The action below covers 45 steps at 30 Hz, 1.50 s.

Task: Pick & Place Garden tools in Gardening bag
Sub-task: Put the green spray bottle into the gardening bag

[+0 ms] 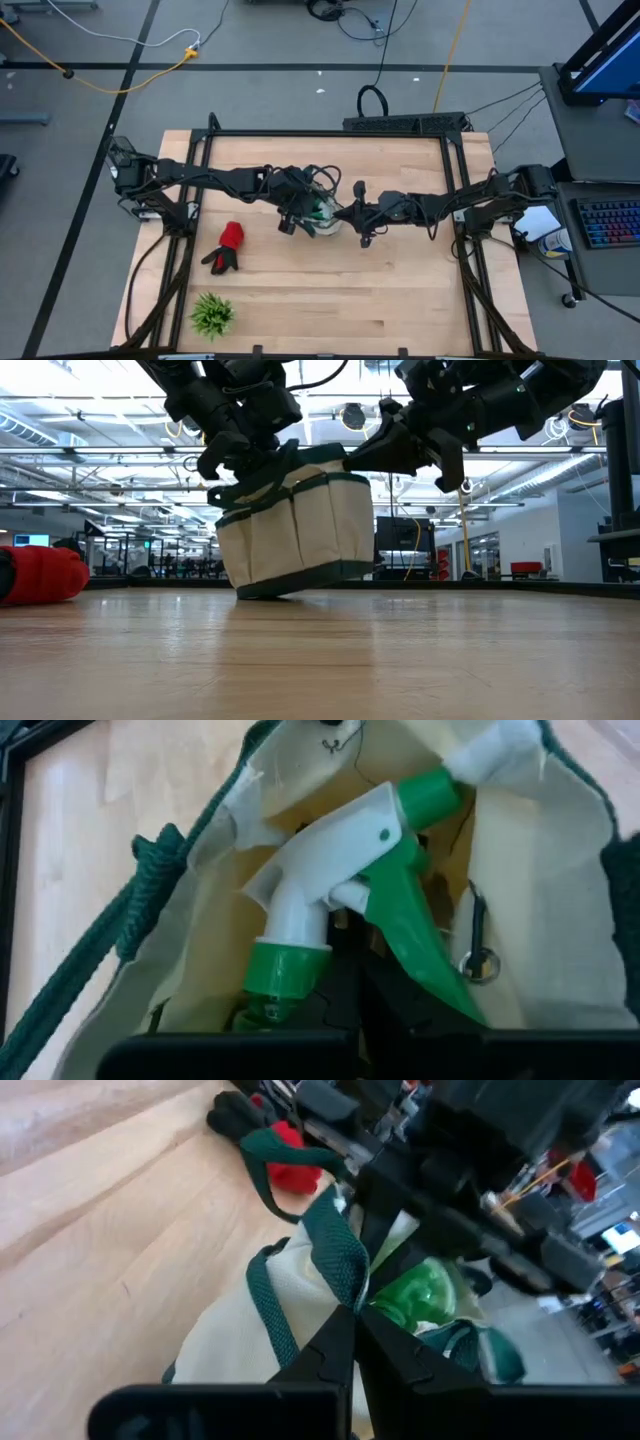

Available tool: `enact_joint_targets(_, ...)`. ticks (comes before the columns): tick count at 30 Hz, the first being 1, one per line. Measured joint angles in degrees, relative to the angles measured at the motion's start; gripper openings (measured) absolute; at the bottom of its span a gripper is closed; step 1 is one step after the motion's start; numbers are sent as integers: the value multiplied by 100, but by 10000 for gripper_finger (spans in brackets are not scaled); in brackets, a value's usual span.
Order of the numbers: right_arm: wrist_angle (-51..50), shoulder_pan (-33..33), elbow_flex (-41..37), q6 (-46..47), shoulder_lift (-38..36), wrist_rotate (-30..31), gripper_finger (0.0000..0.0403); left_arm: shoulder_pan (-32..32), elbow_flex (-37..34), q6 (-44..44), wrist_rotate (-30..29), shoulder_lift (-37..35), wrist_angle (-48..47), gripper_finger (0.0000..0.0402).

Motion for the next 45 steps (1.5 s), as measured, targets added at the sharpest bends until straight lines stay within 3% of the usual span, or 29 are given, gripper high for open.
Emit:
enact_joint_targets(11, -465, 7, -11, 295, 6, 42, 4, -76, 27, 444, -179, 792, 616, 3)
enact_joint_targets(15, -529, 8, -1, 353, 1, 31, 4, -173, 2, 303, -458, 544, 516, 4)
enact_joint_targets(20, -533, 13, 0, 422, -1, 24, 4, -240, -17, 208, -686, -251, 88, 7)
enact_joint_targets(26, -532, 17, 0, 419, -1, 17, 4, -245, -13, 26, -1513, -1009, -514, 4)
enact_joint_targets(40, -619, 34, 0, 551, 1, 31, 4, -20, 15, -41, -1633, -378, -734, 3)
enact_joint_targets(45, -562, 34, 0, 551, 1, 29, 4, -88, -4, 44, -1878, -472, -762, 3)
